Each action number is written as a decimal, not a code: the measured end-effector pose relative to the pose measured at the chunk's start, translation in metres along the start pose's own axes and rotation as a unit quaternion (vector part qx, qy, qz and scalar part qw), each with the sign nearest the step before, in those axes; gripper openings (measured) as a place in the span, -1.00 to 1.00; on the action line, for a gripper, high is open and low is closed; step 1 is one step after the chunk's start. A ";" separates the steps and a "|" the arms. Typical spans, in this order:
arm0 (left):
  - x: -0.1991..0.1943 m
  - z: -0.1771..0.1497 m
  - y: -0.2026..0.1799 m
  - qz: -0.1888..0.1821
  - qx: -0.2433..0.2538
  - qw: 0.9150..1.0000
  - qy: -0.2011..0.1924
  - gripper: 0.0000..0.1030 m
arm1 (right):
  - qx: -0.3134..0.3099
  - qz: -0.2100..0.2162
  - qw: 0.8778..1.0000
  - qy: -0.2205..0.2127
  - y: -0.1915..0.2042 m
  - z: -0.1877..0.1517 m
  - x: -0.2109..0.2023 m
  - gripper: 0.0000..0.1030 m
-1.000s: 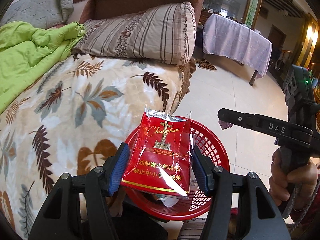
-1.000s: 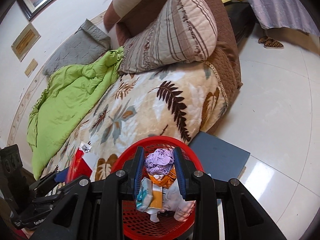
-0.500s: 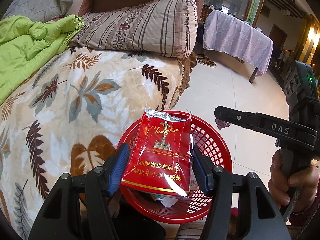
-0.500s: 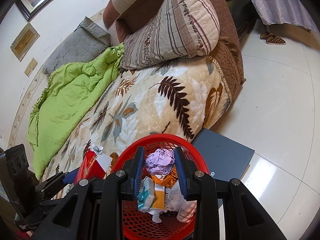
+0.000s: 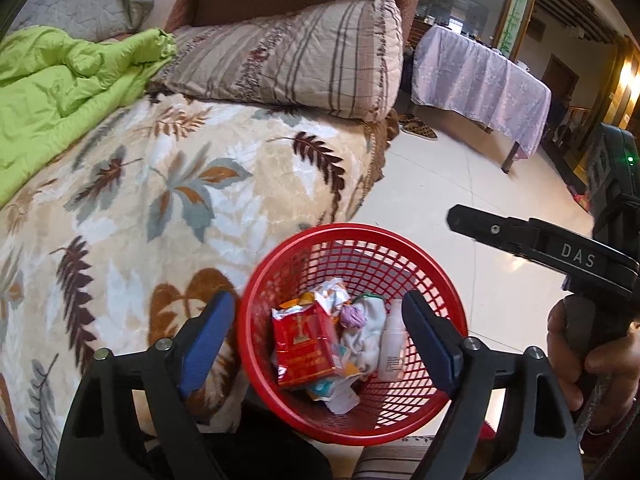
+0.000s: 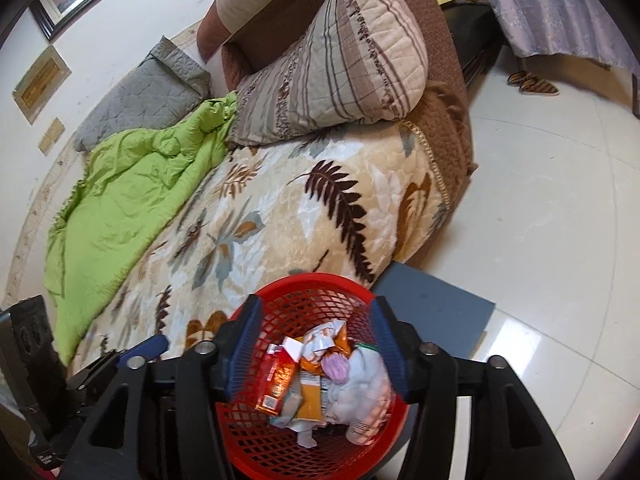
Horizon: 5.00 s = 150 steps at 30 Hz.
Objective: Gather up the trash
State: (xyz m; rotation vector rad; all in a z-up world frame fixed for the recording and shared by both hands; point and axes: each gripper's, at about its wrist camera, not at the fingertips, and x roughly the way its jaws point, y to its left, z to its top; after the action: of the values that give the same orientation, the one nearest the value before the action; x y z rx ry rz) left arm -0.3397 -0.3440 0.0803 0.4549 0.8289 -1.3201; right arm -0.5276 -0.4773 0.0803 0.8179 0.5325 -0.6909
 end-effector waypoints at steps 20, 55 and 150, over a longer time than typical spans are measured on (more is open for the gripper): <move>-0.088 -0.032 0.046 0.180 -0.006 0.978 -0.108 0.96 | -0.152 -0.183 0.967 -0.091 0.089 -0.029 -0.022 0.95; -0.160 -0.117 0.108 0.270 -0.080 0.947 -0.153 0.99 | -0.298 -0.100 0.945 -0.096 0.203 -0.108 -0.031 0.97; -0.184 -0.168 0.256 0.384 -0.266 0.881 -0.076 1.00 | -0.331 -0.062 0.940 -0.051 0.283 -0.095 0.044 0.99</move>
State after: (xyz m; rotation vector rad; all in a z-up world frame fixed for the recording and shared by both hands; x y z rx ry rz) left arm -0.1437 -0.0449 0.0703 0.1920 0.7272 -0.3549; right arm -0.3071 -0.2769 0.1299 0.1177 0.6728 -0.6079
